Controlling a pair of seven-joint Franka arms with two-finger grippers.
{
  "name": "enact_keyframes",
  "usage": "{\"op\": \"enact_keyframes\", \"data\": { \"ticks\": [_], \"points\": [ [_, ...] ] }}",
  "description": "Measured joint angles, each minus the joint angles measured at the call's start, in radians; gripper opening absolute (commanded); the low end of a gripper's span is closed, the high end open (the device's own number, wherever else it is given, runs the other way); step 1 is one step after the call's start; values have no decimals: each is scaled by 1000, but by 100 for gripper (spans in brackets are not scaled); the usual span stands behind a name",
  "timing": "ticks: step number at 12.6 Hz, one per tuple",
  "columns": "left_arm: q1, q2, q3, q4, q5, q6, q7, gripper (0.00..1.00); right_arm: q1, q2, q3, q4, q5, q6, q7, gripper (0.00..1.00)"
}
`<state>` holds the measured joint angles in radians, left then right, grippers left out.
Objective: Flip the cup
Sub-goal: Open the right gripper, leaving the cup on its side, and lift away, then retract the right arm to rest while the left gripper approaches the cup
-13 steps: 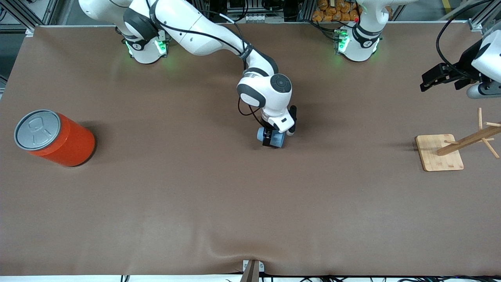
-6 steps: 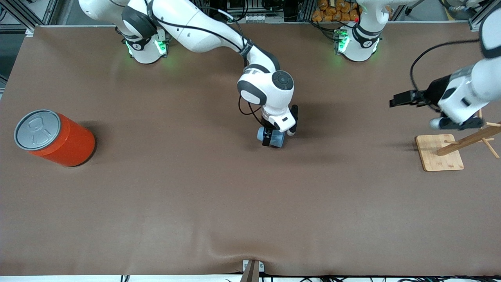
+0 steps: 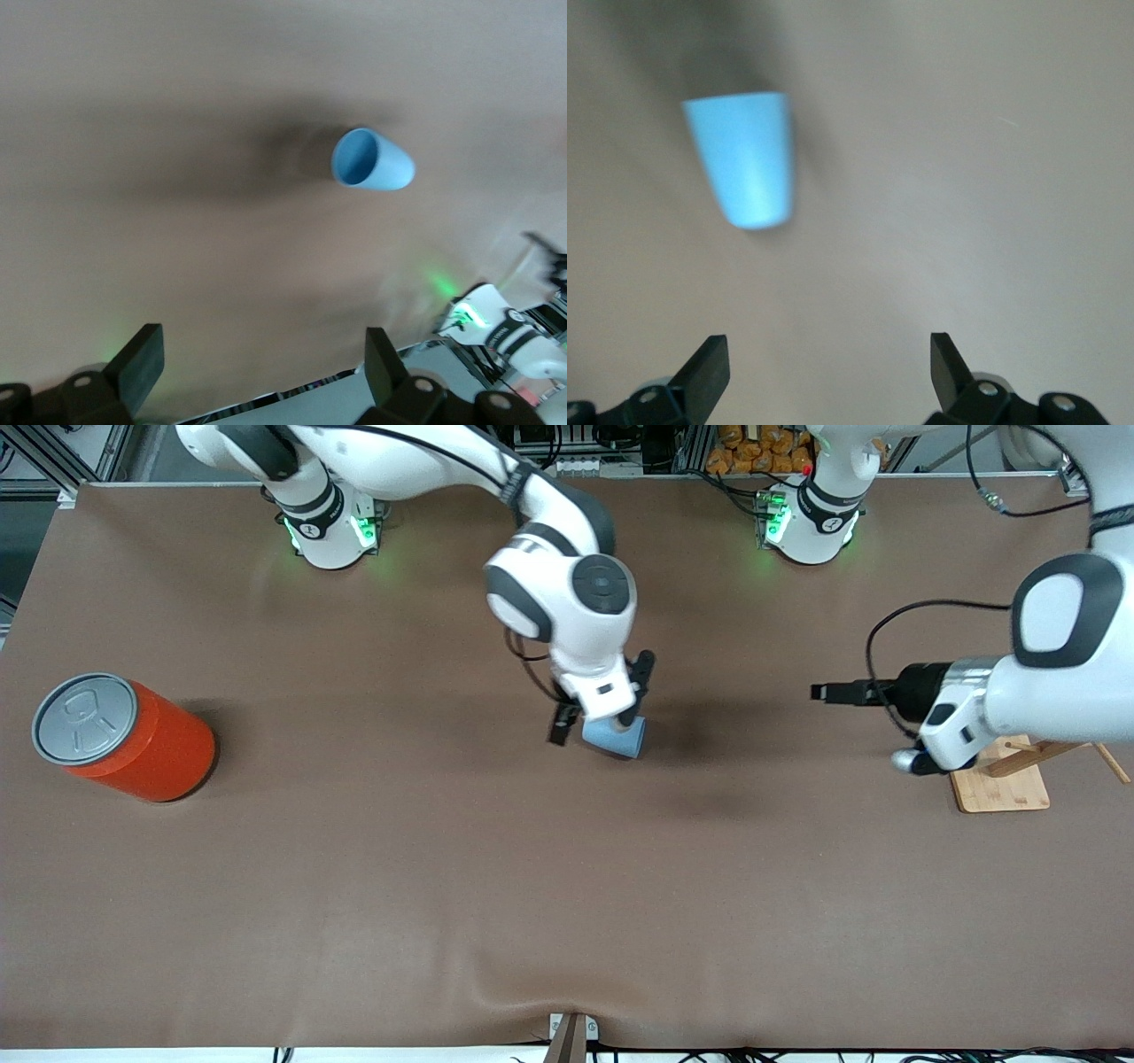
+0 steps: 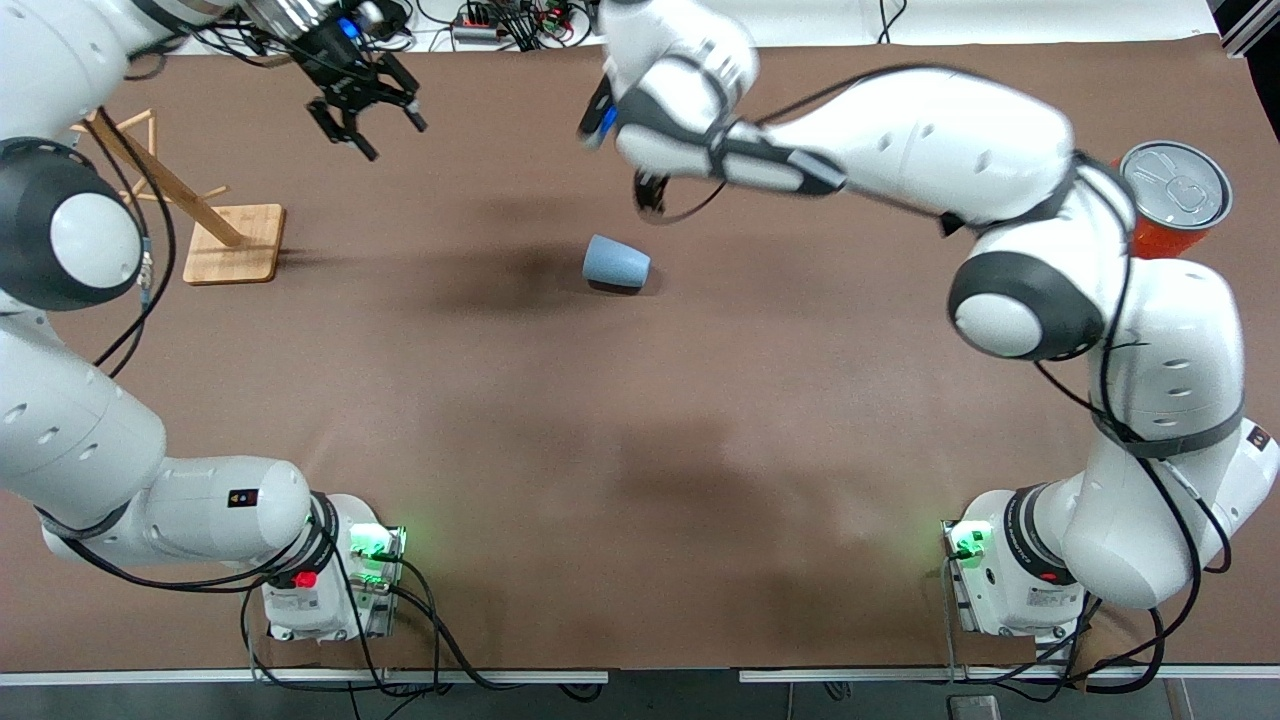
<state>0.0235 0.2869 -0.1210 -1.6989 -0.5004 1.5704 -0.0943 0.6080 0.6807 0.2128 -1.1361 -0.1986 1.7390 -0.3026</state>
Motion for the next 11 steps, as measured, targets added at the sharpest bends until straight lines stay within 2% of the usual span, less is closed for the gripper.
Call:
{"op": "enact_keyframes", "data": {
  "ticks": [2, 4, 8, 11],
  "points": [
    [-53, 54, -23, 0, -18, 88, 0, 100, -160, -52, 3, -1, 61, -43, -3, 100],
    [-104, 94, -34, 0, -36, 143, 9, 100, -323, -91, 37, 1, 80, -87, -18, 100],
    [-132, 165, -39, 0, -135, 194, 119, 100, -522, -241, 81, 2, 98, -141, 8, 100],
    [-160, 199, -47, 1, -160, 259, 196, 100, -640, -302, 79, 0, 175, -212, 193, 100]
  ]
}}
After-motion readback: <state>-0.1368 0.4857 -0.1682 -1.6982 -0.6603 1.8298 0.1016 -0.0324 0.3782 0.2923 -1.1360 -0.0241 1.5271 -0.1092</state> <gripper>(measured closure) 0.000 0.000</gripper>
